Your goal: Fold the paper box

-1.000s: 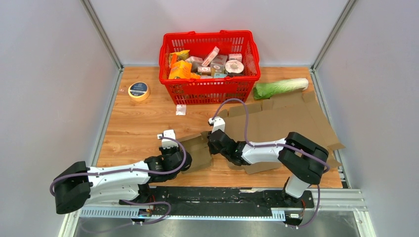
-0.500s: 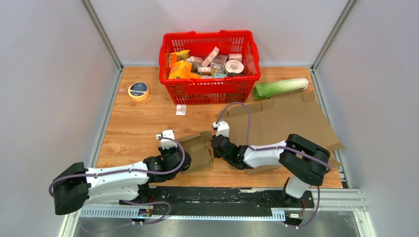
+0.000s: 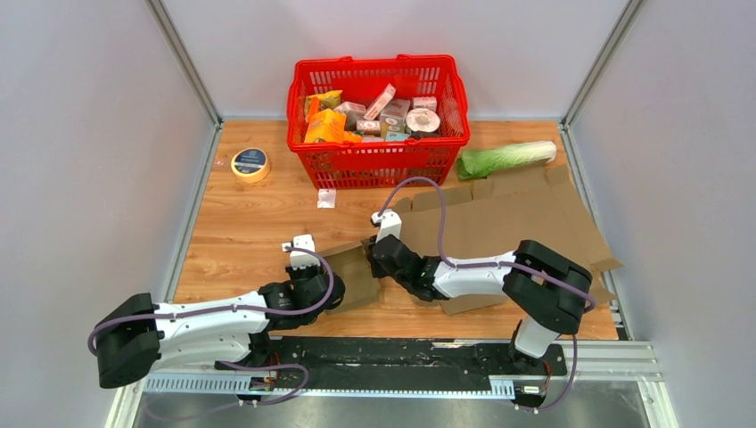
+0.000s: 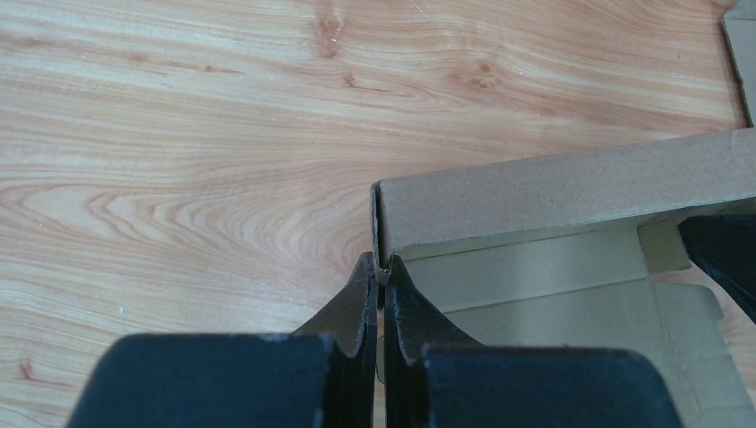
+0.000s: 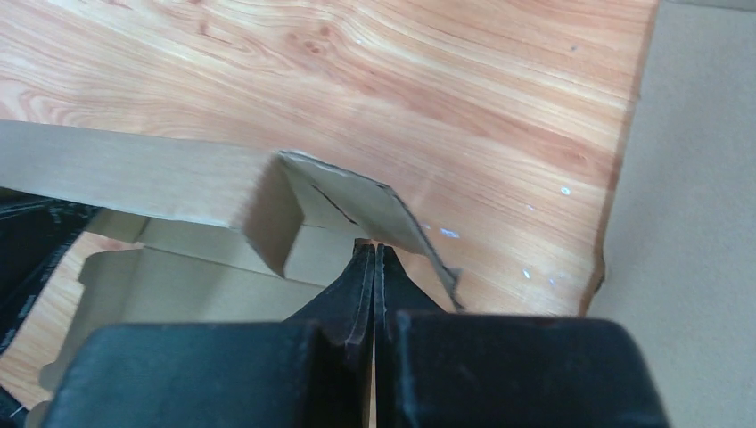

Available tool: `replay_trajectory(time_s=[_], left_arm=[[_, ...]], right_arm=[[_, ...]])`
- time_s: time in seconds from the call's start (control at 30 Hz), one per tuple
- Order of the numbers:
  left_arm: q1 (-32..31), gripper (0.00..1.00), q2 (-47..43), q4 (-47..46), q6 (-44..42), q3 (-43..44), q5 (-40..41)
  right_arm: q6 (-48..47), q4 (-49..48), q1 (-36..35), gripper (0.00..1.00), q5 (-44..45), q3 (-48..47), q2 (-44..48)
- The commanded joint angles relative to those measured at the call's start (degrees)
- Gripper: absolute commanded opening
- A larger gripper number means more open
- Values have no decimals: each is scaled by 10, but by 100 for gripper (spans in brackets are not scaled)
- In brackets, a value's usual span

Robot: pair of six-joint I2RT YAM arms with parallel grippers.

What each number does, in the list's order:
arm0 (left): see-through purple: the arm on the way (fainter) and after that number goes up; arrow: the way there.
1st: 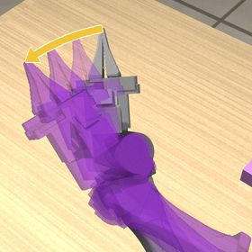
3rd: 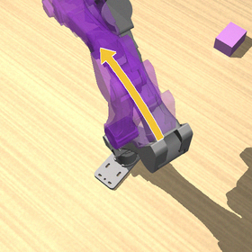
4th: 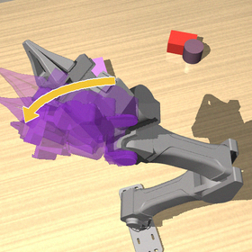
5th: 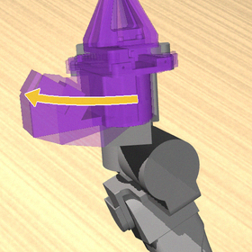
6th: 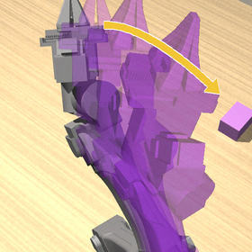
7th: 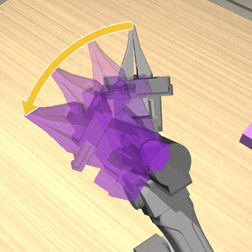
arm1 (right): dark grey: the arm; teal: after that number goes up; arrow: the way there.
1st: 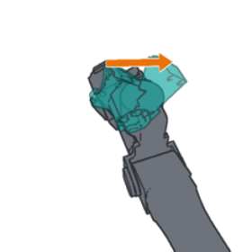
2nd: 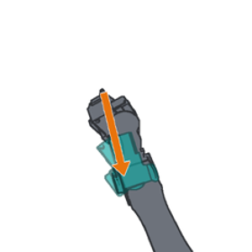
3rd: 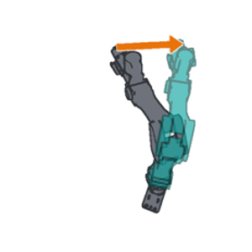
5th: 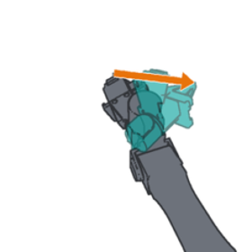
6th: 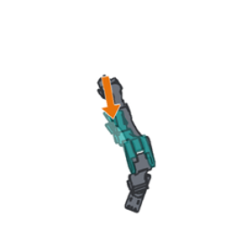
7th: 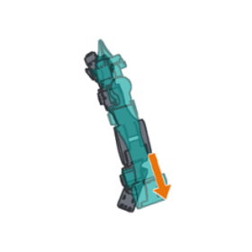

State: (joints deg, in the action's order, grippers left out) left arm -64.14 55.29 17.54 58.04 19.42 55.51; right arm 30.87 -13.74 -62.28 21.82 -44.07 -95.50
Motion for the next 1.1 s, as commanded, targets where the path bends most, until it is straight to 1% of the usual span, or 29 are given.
replay_trajectory(time_s=[0.0,0.17,0.3,0.43,0.53,0.57,0.63,0.67,0.7,0.73,0.8,0.87,0.97,1.07], left_arm=[[-3,0,-4,-7,0,4,0],[-4,0,2,-16,-3,4,-2],[-2,0,13,-25,0,3,-6],[-4,0,25,-43,5,-4,-7],[-4,0,35,-58,1,-15,1],[-5,0,39,-55,-2,-14,11],[-4,0,40,-33,0,-11,21],[-5,0,36,-30,-2,-11,24],[-5,0,33,-29,-3,-11,26],[-5,0,29,-29,-3,-14,26],[-5,0,20,-30,0,-20,25],[-6,0,13,-25,11,-25,24],[-6,0,8,-25,13,-30,22],[-5,0,7,-20,19,-31,20]], right_arm=[[-14,-42,-7,0,-20,-22,-11],[3,-34,-7,0,-51,-38,-44],[26,-49,-7,0,-71,-25,-57],[39,-48,-8,0,-73,-19,-80],[40,4,-8,0,-57,-23,-61],[37,60,-7,0,-51,-28,-33],[20,117,-5,1,-54,-44,-6],[11,135,-6,3,-66,-41,21],[6,135,-6,10,-93,-27,35],[10,135,-6,13,-105,-16,57],[16,127,-6,15,-132,6,68],[25,106,-6,15,-133,15,66],[23,85,-6,11,-141,15,39],[24,73,-6,7,-121,17,9]])
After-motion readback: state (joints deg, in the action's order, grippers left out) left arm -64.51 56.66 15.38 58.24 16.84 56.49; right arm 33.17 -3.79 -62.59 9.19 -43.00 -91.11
